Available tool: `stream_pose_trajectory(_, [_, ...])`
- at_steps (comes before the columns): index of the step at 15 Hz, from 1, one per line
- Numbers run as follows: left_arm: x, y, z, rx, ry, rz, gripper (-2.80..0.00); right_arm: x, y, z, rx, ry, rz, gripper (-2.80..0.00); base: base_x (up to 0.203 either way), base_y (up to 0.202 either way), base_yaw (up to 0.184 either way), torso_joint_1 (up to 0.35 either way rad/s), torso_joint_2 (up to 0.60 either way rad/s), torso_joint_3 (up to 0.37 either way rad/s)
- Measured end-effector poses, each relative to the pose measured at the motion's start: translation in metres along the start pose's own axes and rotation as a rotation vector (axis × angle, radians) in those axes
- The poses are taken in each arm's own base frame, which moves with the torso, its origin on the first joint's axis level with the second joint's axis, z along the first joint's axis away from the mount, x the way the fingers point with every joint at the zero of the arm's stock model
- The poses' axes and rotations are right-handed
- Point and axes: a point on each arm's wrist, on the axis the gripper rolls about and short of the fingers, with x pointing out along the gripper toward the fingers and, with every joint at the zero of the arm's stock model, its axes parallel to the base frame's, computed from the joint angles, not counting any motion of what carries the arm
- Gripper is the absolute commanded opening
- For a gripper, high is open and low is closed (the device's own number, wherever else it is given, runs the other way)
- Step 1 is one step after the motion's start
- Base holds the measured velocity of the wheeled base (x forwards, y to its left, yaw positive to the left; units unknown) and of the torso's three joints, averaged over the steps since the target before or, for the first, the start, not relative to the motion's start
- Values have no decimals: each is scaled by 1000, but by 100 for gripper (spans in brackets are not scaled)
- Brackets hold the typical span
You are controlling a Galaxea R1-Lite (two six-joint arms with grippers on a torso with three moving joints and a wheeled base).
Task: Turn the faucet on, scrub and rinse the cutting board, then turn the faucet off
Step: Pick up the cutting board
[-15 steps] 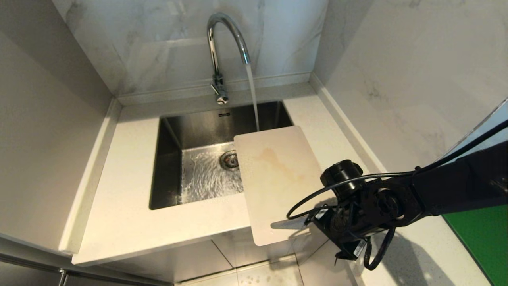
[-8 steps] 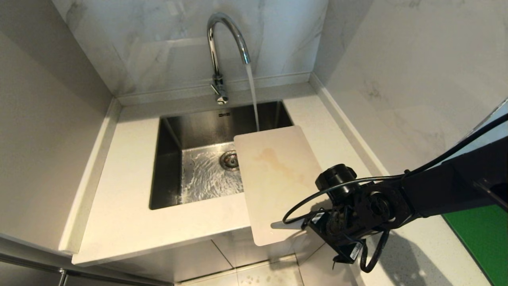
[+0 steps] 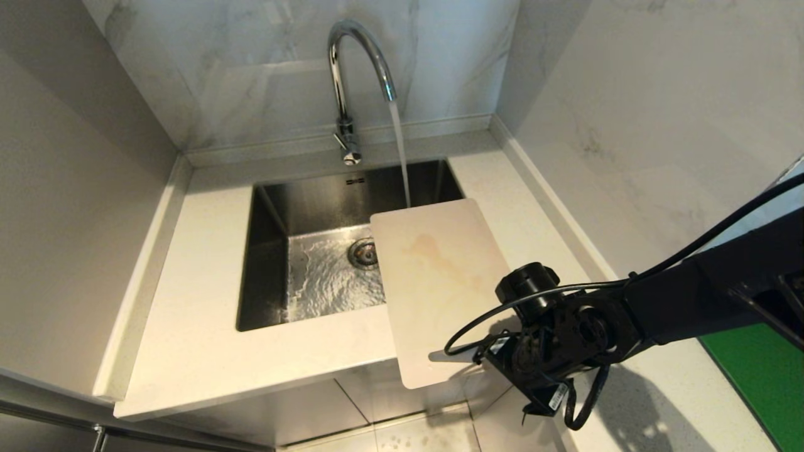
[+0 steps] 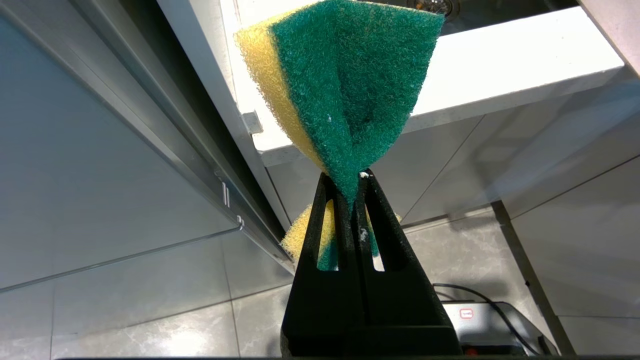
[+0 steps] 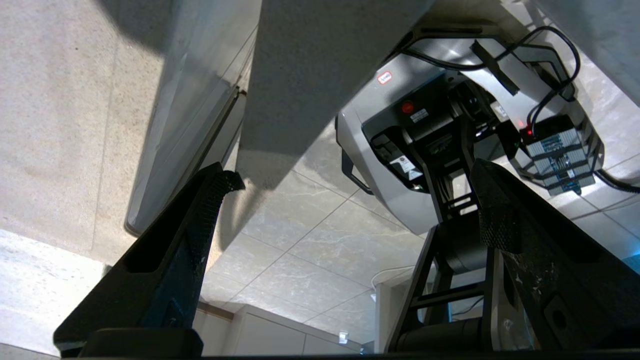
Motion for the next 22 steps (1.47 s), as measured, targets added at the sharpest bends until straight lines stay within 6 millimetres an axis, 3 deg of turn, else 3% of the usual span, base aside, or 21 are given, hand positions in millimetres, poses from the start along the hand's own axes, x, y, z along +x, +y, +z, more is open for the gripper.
stream_pose_trajectory(9, [0, 0, 0, 0, 0, 0, -280, 24, -2, 0, -1, 1, -39, 0, 0, 0, 0, 0, 0, 0])
stream_pose_trajectory(10, [0, 0, 0, 0, 0, 0, -280, 26, -2, 0, -2, 2, -42, -280, 0, 0, 0, 0, 0, 0])
stream_pose_trajectory(16, [0, 0, 0, 0, 0, 0, -280, 32, -1, 2, -2, -52, -44, -280, 0, 0, 0, 0, 0, 0])
stream_pose_trajectory(22, [0, 0, 0, 0, 2, 0, -280, 25, 1, 3, 0, -62, -25, -280, 0, 0, 0, 0, 0, 0])
